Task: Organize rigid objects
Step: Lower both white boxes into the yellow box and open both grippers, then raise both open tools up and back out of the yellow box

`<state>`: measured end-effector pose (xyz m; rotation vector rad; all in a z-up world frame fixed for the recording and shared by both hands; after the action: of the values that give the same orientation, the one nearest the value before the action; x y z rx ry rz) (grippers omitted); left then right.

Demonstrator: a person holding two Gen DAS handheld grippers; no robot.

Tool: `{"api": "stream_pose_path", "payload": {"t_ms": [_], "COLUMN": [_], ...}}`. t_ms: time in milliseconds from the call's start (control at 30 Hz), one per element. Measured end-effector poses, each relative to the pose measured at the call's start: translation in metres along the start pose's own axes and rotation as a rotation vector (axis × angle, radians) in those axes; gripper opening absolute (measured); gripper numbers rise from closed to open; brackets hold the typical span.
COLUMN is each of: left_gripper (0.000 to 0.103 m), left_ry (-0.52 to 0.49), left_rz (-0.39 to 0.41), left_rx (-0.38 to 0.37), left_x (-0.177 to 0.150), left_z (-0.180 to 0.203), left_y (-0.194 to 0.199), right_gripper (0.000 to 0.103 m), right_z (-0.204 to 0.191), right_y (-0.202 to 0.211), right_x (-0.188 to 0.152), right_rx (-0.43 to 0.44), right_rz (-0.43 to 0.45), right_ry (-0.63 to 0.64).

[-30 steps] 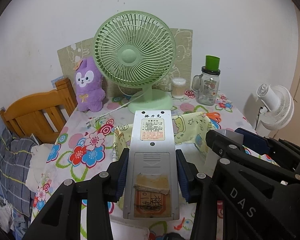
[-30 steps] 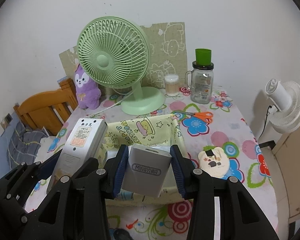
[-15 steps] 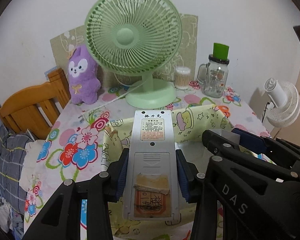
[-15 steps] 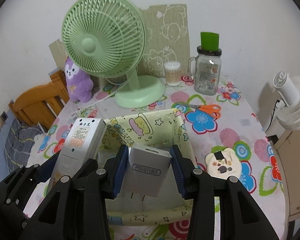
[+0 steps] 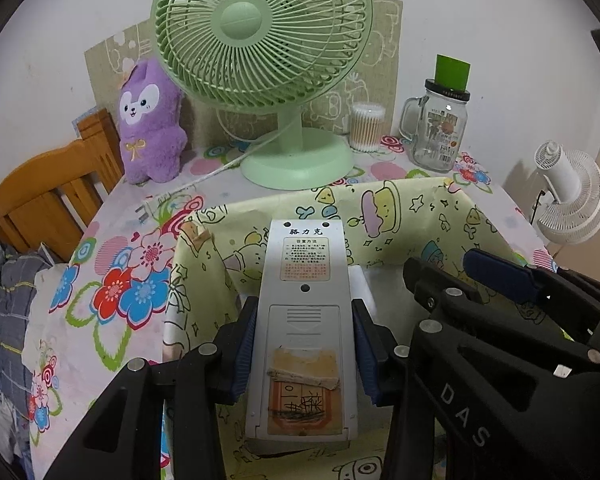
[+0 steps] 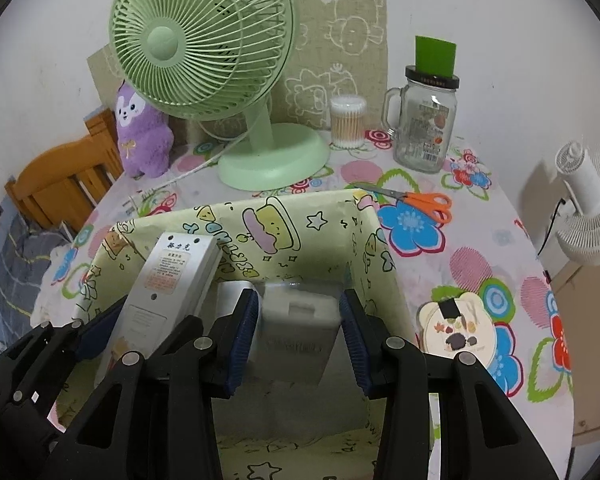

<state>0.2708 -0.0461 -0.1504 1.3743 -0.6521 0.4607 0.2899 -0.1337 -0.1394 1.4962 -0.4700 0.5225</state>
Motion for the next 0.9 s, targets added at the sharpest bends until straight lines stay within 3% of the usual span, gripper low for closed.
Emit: {"api": "stream_pose_path", "payload": {"t_ms": [167, 267, 367, 500, 633, 900], "left_gripper": [0.046, 0.061, 0.072, 0.075, 0.082, 0.089], "left_ry": [-0.011, -0.015, -0.02, -0.029, -0.029, -0.056], "left_rz": [-0.001, -0.008, 0.0, 0.01, 0.017, 0.054], "left_rx": [0.001, -0.008, -0.016, 0.006, -0.002, 0.003], "left_x": [0.0, -0.001, -0.001, -0.001, -0.003, -0.007], "left_z": [0.001, 0.002, 0.003, 0.003, 0.003, 0.015], "left_y": [0.0, 0.001, 0.007, 0.017, 0.027, 0.053], "right_gripper": [0.046, 0.048, 0.062, 0.068, 0.081, 0.091], "right_z": [0.0, 0.0, -0.001, -0.002, -0.002, 0.004], "right_y": [-0.001, 0.0, 0.004, 0.015, 0.028, 0.055], "right_x": [0.0, -0.001, -0.001, -0.001, -0.003, -0.008], "right_rx": [-0.016, -0.004, 0.027, 0.028, 0.03, 0.027], "right_rz": [0.006, -0.006, -0.001, 0.015, 0.041, 0.075], "right_ry": [0.014, 0.014, 0.014, 0.013, 0.022, 0.016]}}
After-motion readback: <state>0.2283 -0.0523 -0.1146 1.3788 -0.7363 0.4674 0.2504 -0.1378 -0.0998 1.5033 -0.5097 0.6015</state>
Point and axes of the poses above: each gripper's, at about its wrist camera, not at the fingertips, and y roughly against the way its jaws point, z to its right, x to its top, the point moved 5 cm from there along -y, roughly the way its jaws point, and after that the axes turned 7 degrees about -x, right-handed, at the moved point
